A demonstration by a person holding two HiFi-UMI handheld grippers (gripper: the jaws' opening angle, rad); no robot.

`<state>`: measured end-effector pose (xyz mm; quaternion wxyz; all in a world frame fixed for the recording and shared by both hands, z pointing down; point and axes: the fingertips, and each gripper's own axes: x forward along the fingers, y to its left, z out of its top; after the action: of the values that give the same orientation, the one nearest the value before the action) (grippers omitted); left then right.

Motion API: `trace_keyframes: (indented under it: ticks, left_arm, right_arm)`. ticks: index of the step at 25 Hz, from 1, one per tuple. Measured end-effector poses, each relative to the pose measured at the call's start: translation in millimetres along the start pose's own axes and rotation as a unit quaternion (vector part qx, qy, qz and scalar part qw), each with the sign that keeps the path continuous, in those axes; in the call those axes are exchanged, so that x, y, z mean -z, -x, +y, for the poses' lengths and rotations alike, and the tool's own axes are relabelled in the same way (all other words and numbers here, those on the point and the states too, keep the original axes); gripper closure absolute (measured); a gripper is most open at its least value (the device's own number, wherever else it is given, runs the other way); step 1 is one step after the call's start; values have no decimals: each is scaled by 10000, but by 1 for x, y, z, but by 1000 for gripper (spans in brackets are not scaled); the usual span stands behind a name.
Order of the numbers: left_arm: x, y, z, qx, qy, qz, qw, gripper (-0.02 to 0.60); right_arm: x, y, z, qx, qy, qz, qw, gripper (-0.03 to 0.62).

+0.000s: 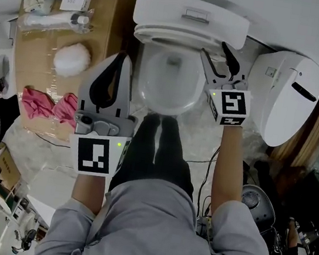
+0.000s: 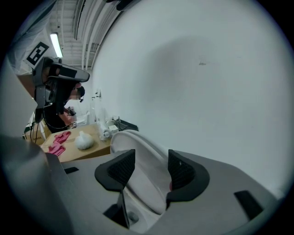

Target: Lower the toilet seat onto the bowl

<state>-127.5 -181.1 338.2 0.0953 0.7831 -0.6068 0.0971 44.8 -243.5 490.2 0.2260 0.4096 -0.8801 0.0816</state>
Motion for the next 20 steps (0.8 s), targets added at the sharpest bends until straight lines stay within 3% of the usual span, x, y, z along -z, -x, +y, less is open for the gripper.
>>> trace_keyframes:
  ticks: [20]
  left_arm:
    - [16,25,-13,7,53,37,10000,581]
  right_arm:
    - [13,32,24,-19,26,-7,10000,399]
